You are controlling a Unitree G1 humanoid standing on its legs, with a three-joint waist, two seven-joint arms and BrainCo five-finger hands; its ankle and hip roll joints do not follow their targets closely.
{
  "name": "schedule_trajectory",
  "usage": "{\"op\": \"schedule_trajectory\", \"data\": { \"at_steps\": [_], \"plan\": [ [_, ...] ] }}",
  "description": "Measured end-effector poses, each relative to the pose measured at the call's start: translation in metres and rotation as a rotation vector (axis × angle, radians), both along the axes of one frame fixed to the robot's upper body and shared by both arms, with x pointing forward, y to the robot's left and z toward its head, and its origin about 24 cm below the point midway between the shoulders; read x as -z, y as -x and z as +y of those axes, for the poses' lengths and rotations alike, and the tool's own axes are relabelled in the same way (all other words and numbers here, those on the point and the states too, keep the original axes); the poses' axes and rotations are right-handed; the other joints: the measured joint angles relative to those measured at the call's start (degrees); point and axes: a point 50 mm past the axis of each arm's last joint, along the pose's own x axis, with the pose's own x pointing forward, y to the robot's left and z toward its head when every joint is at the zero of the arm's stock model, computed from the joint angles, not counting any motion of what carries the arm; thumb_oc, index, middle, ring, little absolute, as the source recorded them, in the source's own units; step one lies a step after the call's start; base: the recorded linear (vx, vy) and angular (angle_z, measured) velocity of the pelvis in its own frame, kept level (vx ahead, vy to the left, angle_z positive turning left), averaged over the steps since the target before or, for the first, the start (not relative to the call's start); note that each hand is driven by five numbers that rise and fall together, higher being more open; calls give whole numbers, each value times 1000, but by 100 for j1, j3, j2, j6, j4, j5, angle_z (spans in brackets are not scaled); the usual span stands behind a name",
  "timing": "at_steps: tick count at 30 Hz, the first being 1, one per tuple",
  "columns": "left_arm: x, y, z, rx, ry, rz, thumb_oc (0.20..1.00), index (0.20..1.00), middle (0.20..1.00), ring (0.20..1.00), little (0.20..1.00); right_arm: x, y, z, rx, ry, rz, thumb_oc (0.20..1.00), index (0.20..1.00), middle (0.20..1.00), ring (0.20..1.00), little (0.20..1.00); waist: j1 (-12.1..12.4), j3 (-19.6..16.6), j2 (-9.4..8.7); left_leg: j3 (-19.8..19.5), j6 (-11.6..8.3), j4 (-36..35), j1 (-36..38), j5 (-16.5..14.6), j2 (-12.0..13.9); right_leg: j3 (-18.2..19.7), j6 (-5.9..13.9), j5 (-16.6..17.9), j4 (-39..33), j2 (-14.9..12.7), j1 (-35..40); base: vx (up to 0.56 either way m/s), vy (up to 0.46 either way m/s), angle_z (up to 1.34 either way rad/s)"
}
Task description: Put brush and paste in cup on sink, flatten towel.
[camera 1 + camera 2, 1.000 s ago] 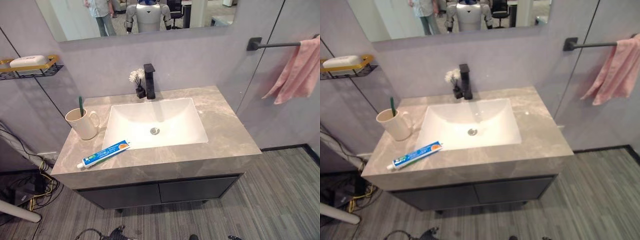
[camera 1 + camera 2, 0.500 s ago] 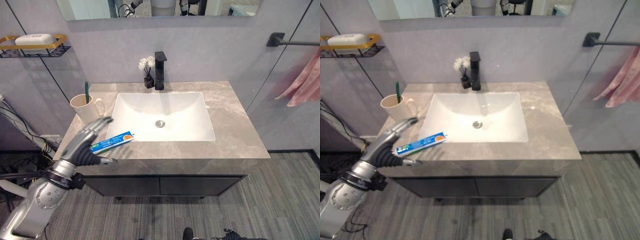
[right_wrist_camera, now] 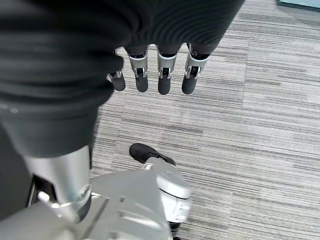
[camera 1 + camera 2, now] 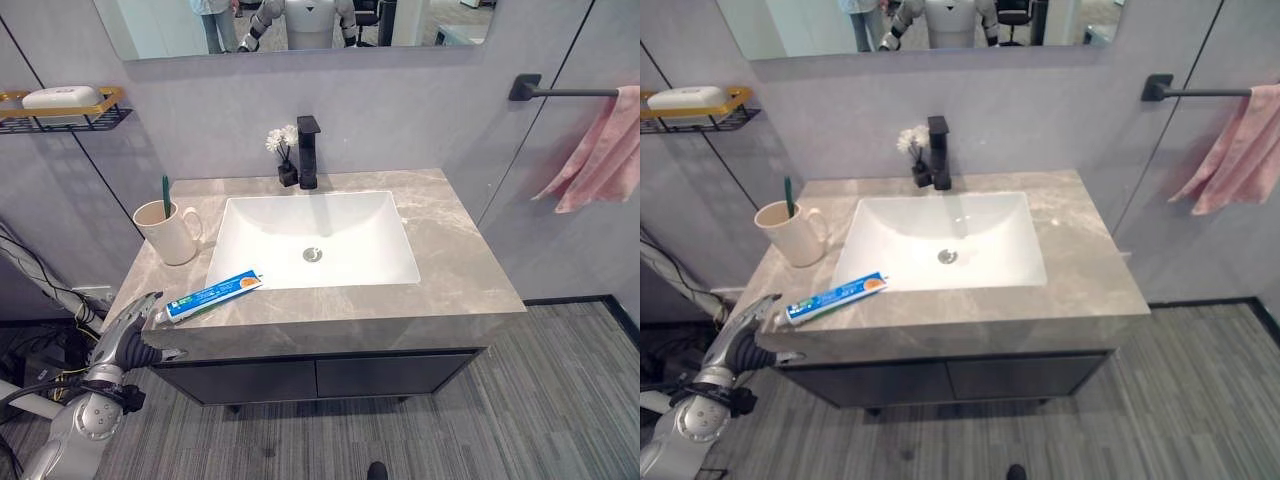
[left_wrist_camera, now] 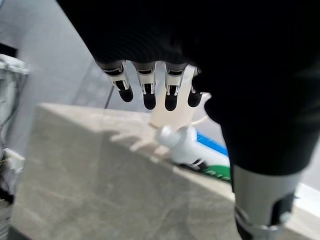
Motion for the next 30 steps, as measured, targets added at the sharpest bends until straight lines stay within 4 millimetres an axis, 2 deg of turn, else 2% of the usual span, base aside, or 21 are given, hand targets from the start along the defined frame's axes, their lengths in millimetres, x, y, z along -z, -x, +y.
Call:
{"op": "schedule_trajectory", "data": {
  "at_steps": [5, 12, 23, 30],
  "plan": [
    [6, 2, 3, -27, 5, 15, 1000, 1000, 1000, 1000, 1000, -1, -6, 2, -12, -6, -22, 1000, 1000, 1000, 1000, 1000, -71, -20, -123, 104, 22, 1, -21, -15, -5, 93, -5, 37, -13, 8, -81, 1, 10, -10],
    [-2, -9, 5, -54, -5, -25, 1000, 1000, 1000, 1000, 1000, -2, -16, 5, -25, -15, -62, 1000, 1000, 1000, 1000, 1000, -81, -41, -241, 273, 20, 7, -98, -12, -25, 249, -30, 111, -20, 8, -260, 14, 15, -11],
    [-11, -19, 4, -55, -9, -83, 1000, 1000, 1000, 1000, 1000, -2, -14, 6, -25, -19, -62, 1000, 1000, 1000, 1000, 1000, -96, 99, -220, 416, 28, -3, -8, -37, -25, 383, 7, 121, -40, 23, -247, 13, 6, -6],
    [-12, -21, 3, -53, -11, -87, 1000, 1000, 1000, 1000, 1000, -6, -24, 9, -40, -31, -118, 1000, 1000, 1000, 1000, 1000, -225, 176, -214, 409, 52, -4, -30, -53, -22, 388, 4, 120, -41, 27, -267, 0, 0, 0]
  ]
}}
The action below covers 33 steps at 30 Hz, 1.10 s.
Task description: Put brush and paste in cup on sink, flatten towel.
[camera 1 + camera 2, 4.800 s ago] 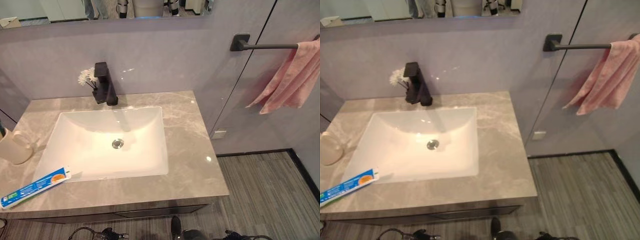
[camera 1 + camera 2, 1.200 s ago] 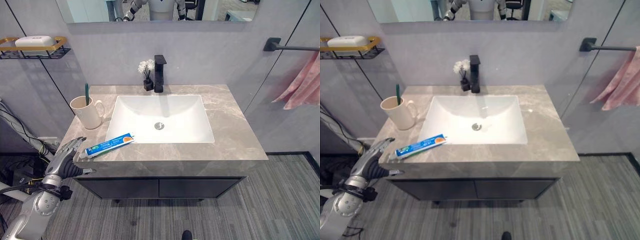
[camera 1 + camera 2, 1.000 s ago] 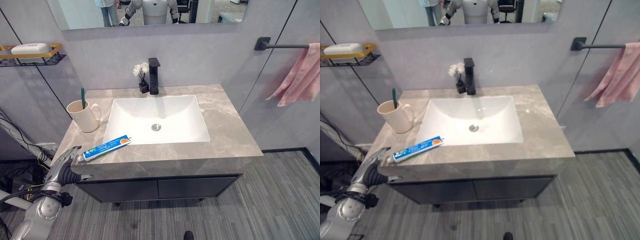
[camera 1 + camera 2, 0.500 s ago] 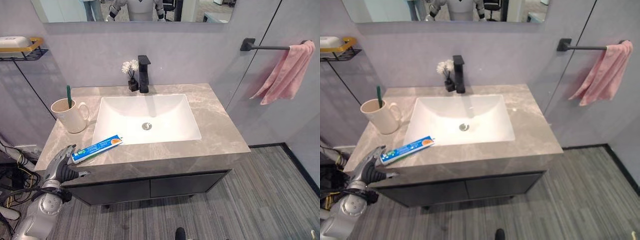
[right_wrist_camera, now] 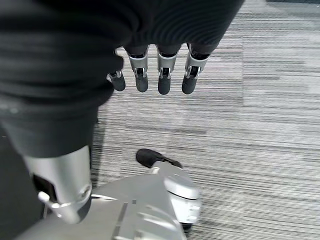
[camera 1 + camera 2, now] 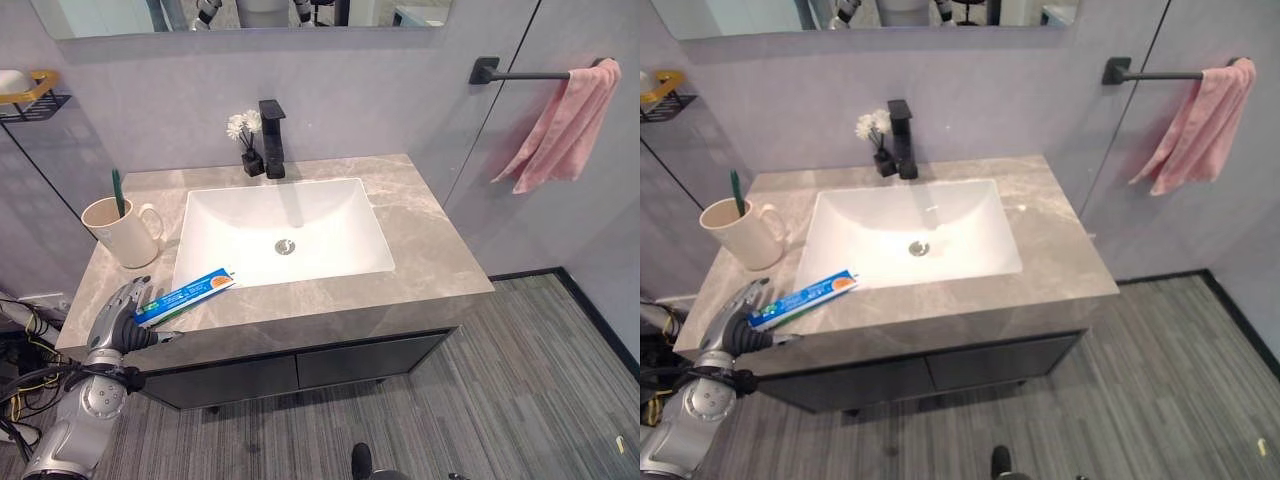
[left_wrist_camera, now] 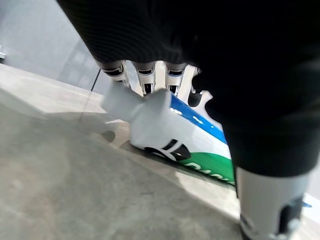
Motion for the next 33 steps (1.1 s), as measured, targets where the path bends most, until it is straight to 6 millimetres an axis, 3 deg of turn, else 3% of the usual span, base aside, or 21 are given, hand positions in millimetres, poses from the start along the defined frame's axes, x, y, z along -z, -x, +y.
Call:
{"op": "schedule_trajectory", "data": {
  "at_steps": [6, 7, 8, 18, 24, 33],
  "plan": [
    [1, -1, -2, 18, -51, 19, 1000, 1000, 1000, 1000, 1000, -1, -4, 0, -3, 0, -12, 1000, 1000, 1000, 1000, 1000, 9, -5, -4, 3, -22, 5, -82, 17, -6, 0, -22, 20, 2, 1, -82, 0, 0, 0],
    [1, -1, -2, 22, -69, 24, 570, 570, 570, 570, 570, -1, -4, 0, -3, 0, -13, 1000, 1000, 1000, 1000, 1000, 8, -6, 1, 6, -22, 5, -79, 17, -5, 0, -22, 21, 2, 2, -81, 0, 0, 0],
    [2, -1, -4, 31, -76, 32, 200, 200, 200, 200, 200, -2, -4, 0, -3, 1, -13, 1000, 1000, 1000, 1000, 1000, 10, -5, 6, 7, -22, 4, -80, 17, -5, 0, -22, 20, 4, 2, -80, 0, 0, 0],
    [4, -4, -15, 89, -126, 56, 200, 200, 200, 200, 200, 0, 4, -2, 5, 8, 19, 1000, 1000, 1000, 1000, 1000, 35, -190, -30, 6, -20, 0, -82, 21, -5, 4, 8, 26, 0, -7, -81, 7, -3, 0],
    [6, -5, -16, 95, -118, 84, 200, 200, 200, 200, 200, -2, -8, -4, -3, 14, -2, 1000, 1000, 1000, 1000, 1000, 44, -268, -87, 1, -35, 1, 18, 30, -2, 0, 1, 22, 0, -4, 26, 0, 0, 0],
    [15, -3, -22, 59, 5, 73, 200, 200, 200, 200, 200, -1, -3, -5, 4, 17, 18, 1000, 1000, 1000, 1000, 1000, 48, -364, -42, -11, -8, 0, 41, 13, -2, -8, 0, 18, 0, -8, 78, -4, -2, 0]
  ]
}}
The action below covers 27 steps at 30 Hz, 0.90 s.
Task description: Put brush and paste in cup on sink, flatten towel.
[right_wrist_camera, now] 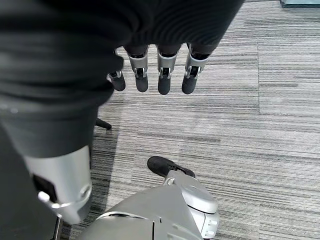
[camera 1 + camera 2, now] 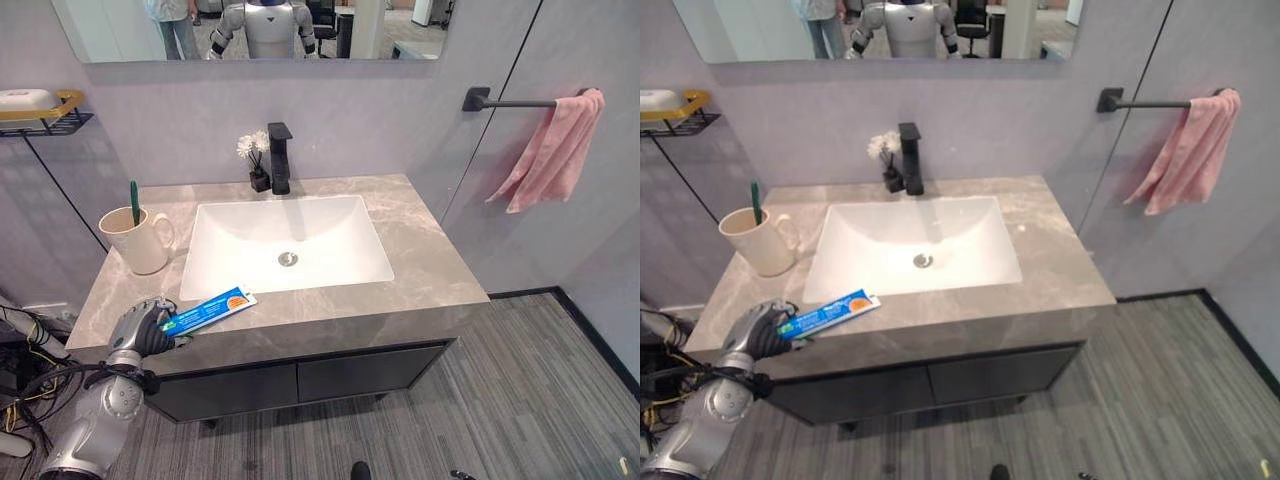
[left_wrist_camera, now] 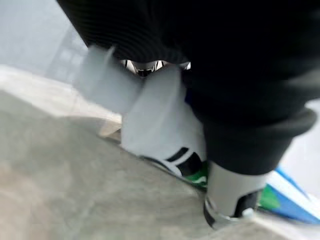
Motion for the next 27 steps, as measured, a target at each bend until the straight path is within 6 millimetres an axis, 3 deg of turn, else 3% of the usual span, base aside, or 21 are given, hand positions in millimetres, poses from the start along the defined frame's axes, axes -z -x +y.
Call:
{"op": "schedule_trajectory", "data": {
  "at_steps": [11, 16, 27],
  "plan": [
    [9, 1, -13, -98, 346, -79, 200, 200, 200, 200, 200, 4, 13, -4, 19, 13, 66, 1000, 1000, 1000, 1000, 1000, -13, 23, 94, -12, 21, -1, 98, -16, 6, -8, -4, -20, 0, 2, 104, 0, 0, 0],
    [12, -5, -22, -146, 599, -139, 200, 200, 200, 200, 200, 5, 16, -6, 31, 27, 104, 1000, 1000, 1000, 1000, 1000, -23, 17, 107, -21, 22, 0, 101, -16, 4, -15, -5, -20, 0, -2, 114, 0, 0, 0],
    [11, -14, -40, -114, 686, -155, 200, 200, 200, 200, 200, 6, 13, -5, 40, 47, 109, 1000, 1000, 1000, 1000, 1000, -57, 6, 185, -4, 28, 2, 191, -21, 7, -5, -18, -30, -1, 10, 170, 0, 0, 0]
  ]
}}
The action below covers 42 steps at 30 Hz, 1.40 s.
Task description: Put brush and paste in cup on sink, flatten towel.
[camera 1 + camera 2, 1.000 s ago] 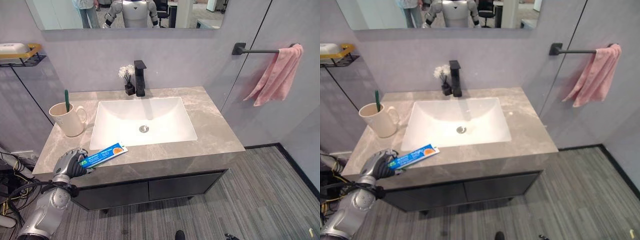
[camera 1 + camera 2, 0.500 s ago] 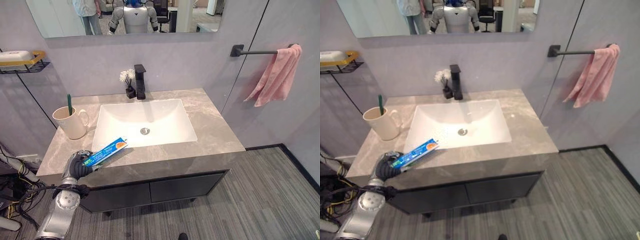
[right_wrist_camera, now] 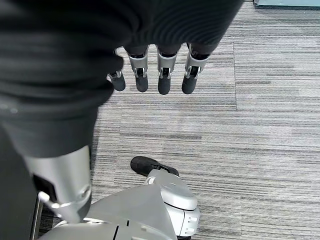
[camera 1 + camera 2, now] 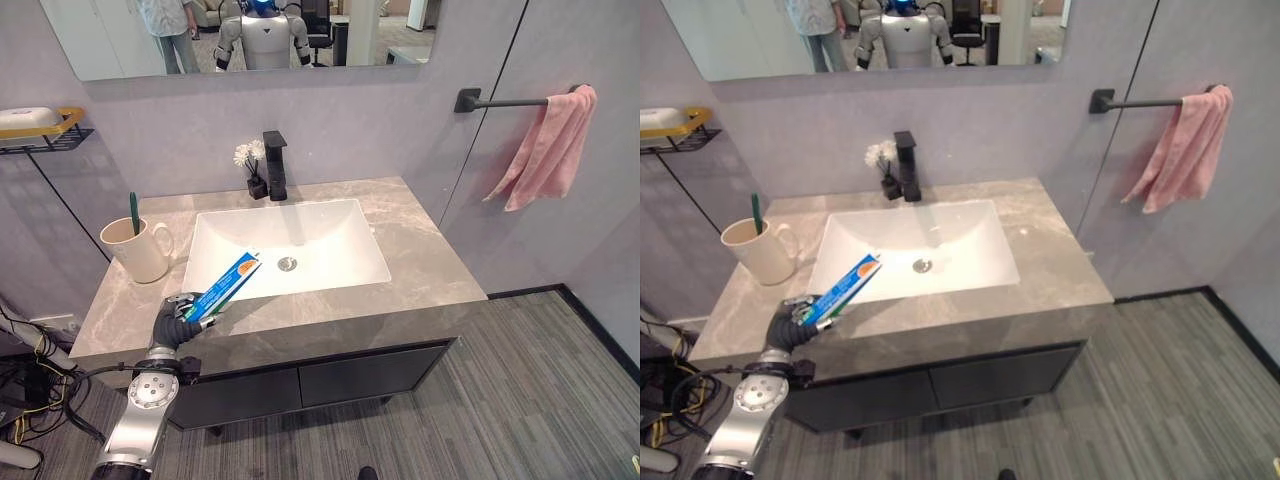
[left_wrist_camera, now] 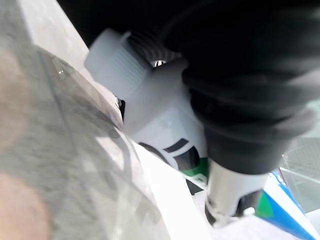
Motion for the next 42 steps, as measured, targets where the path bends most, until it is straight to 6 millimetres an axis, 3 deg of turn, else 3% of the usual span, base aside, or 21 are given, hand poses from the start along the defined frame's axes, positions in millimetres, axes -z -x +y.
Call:
{"op": "schedule_trajectory", "data": {
  "at_steps": [5, 12, 19, 21, 24, 26, 27, 29, 30, 31, 34, 35, 38, 41, 42],
  "plan": [
    [-16, -8, -5, 2, -18, -74, 200, 200, 200, 200, 200, 0, 1, 0, 18, -1, -2, 1000, 1000, 1000, 1000, 1000, 1, 1, 1, 0, 3, -2, 1, -4, 6, 0, 1, -7, 0, 3, 21, 0, 0, 0],
    [-55, -27, -9, -6, -140, -243, 200, 200, 200, 200, 200, -4, 4, -14, 125, 30, -28, 1000, 1000, 1000, 1000, 1000, -26, -24, -45, 3, 0, -1, 25, -4, 7, 7, 4, -4, 0, 10, 15, 0, 0, 0],
    [-111, -38, -6, -15, -396, -458, 200, 200, 200, 200, 200, -11, 13, -39, 475, 55, -130, 1000, 1000, 1000, 1000, 1000, -173, -46, -171, 38, -15, -4, 3, -15, 12, 37, 5, -6, 1, 25, 5, 4, 7, -3],
    [-136, -40, -3, -42, -486, -554, 200, 200, 200, 200, 200, -20, 10, -60, 598, 97, -202, 1000, 1000, 1000, 1000, 1000, -283, -32, -183, 53, -18, -5, 0, -19, 9, 52, 8, -3, 0, 20, -3, -1, 11, -4],
    [-156, -44, -5, -64, -521, -640, 200, 200, 200, 200, 200, -39, -6, -91, 662, 174, -325, 1000, 1000, 1000, 1000, 1000, -309, -24, -164, 103, -24, -6, 12, -23, -1, 101, 16, 1, 1, 22, -11, 1, 17, -9],
    [-170, -44, 0, -87, -591, -685, 200, 200, 200, 200, 200, -74, -45, -121, 688, 240, -568, 1000, 1000, 1000, 1000, 1000, -363, 19, -94, 200, -8, -9, 42, -60, -5, 199, 19, 29, 0, 37, -31, 13, 28, -21],
    [-181, -44, 0, -97, -644, -723, 200, 200, 200, 200, 200, -113, -79, -139, 647, 311, -792, 1000, 1000, 1000, 1000, 1000, -475, 44, -47, 207, 3, -12, 106, -71, -5, 209, 32, 21, 2, 36, -4, 26, 40, -12],
    [-192, -46, -3, -107, -669, -768, 200, 200, 200, 200, 200, -158, -115, -143, 576, 346, -1031, 1000, 1000, 1000, 1000, 1000, -523, 36, 6, 227, 2, -13, 110, -74, 6, 236, 22, 19, 3, 58, 14, -5, 15, -5],
    [-196, -46, -4, -114, -669, -785, 200, 200, 200, 200, 200, -181, -131, -138, 555, 340, -1150, 1000, 1000, 1000, 1000, 1000, -583, 47, 37, 226, -8, -10, 140, -64, 8, 237, 5, 31, 0, 68, 35, 0, 0, 0],
    [-204, -47, -6, -127, -695, -822, 200, 200, 200, 200, 200, -228, -156, -124, 480, 315, -1406, 1000, 1000, 1000, 1000, 1000, -600, 77, 127, 235, -32, -11, 193, -50, 8, 247, -9, 44, 16, 69, 78, -2, 4, -3],
    [-219, -49, -13, -133, -717, -893, 200, 200, 200, 200, 200, -276, -186, -92, 423, 182, -1702, 1000, 1000, 1000, 1000, 1000, -602, 42, 188, 275, -30, -12, 199, -54, 11, 289, -14, 61, 36, 79, 80, -11, -3, -8],
    [-230, -51, -21, -122, -715, -939, 200, 200, 200, 200, 200, -301, -202, -65, 392, 20, -1841, 1000, 1000, 1000, 1000, 1000, -599, 33, 204, 298, -36, -12, 202, -48, 9, 308, -20, 68, 43, 80, 73, -43, -20, -6],
    [-246, -56, -45, -43, -713, -1018, 200, 200, 200, 200, 200, -327, -233, -6, 275, -431, -1956, 1000, 1000, 1000, 1000, 1000, -564, -20, 198, 302, -48, -11, 197, -39, 9, 312, -7, 60, 43, 76, 62, -13, -9, -2],
    [-251, -56, -63, 33, -709, -1073, 200, 200, 200, 200, 200, -330, -248, 28, 233, -687, -1913, 1000, 1000, 1000, 1000, 1000, -419, -81, 222, 292, -52, -9, 199, -36, 15, 303, -7, 58, 47, 79, 66, -15, -8, 0],
    [-255, -58, -72, 67, -706, -1092, 200, 200, 200, 200, 200, -337, -258, 60, 195, -875, -1868, 1000, 1000, 1000, 1000, 1000, -329, -120, 243, 293, -55, -4, 196, -31, 18, 300, -9, 59, 46, 82, 59, -31, -30, 2]
  ]
}}
